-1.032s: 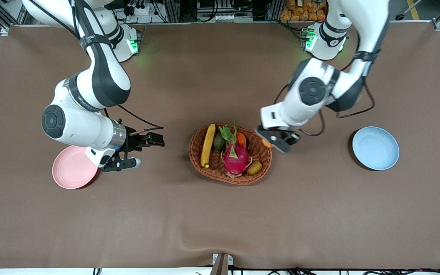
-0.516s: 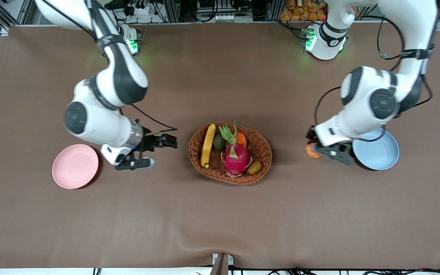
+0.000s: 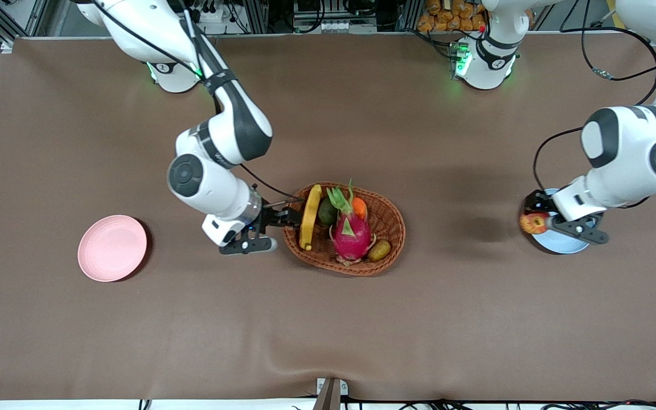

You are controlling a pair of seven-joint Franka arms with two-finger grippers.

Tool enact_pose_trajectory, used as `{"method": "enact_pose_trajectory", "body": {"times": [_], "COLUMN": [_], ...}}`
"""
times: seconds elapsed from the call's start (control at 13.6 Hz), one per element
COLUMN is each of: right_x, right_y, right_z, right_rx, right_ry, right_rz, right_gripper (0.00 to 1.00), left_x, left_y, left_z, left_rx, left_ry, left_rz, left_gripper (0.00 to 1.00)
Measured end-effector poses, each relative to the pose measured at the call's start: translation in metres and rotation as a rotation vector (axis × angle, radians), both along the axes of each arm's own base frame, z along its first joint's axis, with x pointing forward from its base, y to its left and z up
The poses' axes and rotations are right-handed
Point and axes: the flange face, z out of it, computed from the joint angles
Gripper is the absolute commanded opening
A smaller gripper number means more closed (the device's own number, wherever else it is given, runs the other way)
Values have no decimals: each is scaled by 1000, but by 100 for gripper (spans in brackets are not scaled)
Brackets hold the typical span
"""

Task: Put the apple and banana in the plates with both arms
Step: 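Carry the apple to the blue plate while the right gripper reaches the banana, then lower the apple onto the blue plate while the right gripper grasps the banana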

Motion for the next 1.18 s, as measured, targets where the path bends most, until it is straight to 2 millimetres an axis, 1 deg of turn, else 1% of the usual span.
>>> {"method": "enact_pose_trajectory", "body": {"times": [0.07, 0.22, 0.29, 0.37, 0.44, 0.52, 0.59, 0.66, 0.81, 1.03, 1.18], "right_x": [-7, -21, -27, -32, -34, -32, -30, -28, -29, -35, -36], "right_y": [12, 39, 51, 59, 63, 64, 62, 61, 64, 77, 80], "right_z": [-5, -14, -21, -30, -39, -45, -50, -52, -57, -71, -82], "right_rx": [-30, -126, -168, -193, -202, -203, -205, -206, -204, -185, -181], "right_ry": [8, -33, -61, -77, -84, -89, -92, -91, -85, -95, -99], "right_rz": [-25, -83, -102, -116, -125, -131, -139, -153, -185, -242, -256], "right_gripper": [100, 100, 100, 100, 100, 100, 95, 87, 82, 80, 79], "left_x": [-6, -16, -21, -25, -28, -30, -32, -34, -34, -36, -38], "left_y": [25, 64, 79, 88, 93, 93, 92, 91, 94, 105, 109], "left_z": [-6, -12, -15, -18, -24, -30, -35, -39, -44, -59, -68], "left_rx": [0, -1, -1, 1, 4, 9, 12, 13, 16, 14, 9], "left_ry": [-7, -8, -10, -20, -34, -50, -62, -67, -80, -87, -78], "left_rz": [4, 18, 22, 23, 25, 27, 27, 28, 27, 22, 28], "left_gripper": [38, 39, 39, 39, 39, 39, 39, 39, 39, 40, 40]}}
